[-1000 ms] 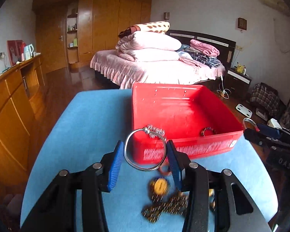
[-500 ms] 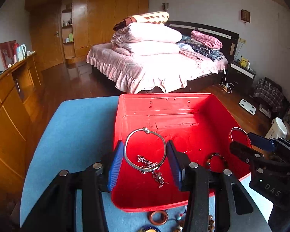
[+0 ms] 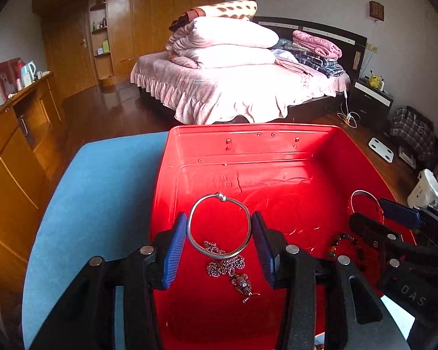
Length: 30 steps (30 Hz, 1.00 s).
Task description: Organize jewelry
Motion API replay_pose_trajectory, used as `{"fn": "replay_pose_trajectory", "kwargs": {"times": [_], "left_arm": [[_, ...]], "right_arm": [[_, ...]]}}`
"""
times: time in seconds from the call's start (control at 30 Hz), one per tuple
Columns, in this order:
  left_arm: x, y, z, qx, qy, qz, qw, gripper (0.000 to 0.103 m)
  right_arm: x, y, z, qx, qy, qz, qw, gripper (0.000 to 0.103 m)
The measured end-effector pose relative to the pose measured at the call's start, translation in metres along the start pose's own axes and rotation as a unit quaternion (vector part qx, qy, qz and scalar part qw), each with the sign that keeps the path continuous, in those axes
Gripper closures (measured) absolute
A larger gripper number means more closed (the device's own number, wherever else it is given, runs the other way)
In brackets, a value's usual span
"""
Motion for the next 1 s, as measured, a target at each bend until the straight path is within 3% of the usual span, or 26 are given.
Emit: {"fn": "replay_pose_trajectory", "kwargs": {"times": [0.07,0.13,0.2,0.5,0.77,1.0], "left_arm": [[0.001,0.002,0.003,-0.005,0.002,0.001,1.0000,0.056],[0.001,0.001,0.003,-0.003,0.008,-0.001,1.0000,0.044],[0.000,0.000,0.000,0.003,0.011,-0.002,0.9999,0.035],[-0.014,0.000,-0.050,0.050,0.018,-0.008,0.9985,0.032],[-0.049,0.042,-0.101,0.087,-0.004,-0.020,0.9960,0.019],[-0.071,0.087,-0.128,0.088,-0.020,-0.034,0.9954,0.013]], "right_arm": [[0.001,0.001,0.003,-0.003,0.006,-0.003,1.000,0.050],[0.000,0.002,0.002,0.002,0.007,-0.005,1.000,0.047],[0.002,0.000,-0.001,0.010,0.007,-0.002,1.000,0.037],[0.006,0.004,-0.038,0.051,0.004,0.004,0.999,0.037],[-0.002,0.047,-0.084,0.083,-0.009,0.011,0.996,0.037],[-0.019,0.110,-0.100,0.060,-0.028,0.013,0.998,0.036]]}}
Point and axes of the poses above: each gripper's, at about its wrist camera, not at the fingertips, and z roughly the way its jaws point, x to its right, y to its underside, the point moved 10 cm from there along z, roughly the way its jaws point, and after that the axes turned 3 degrees about -z, right-handed, at the moved point
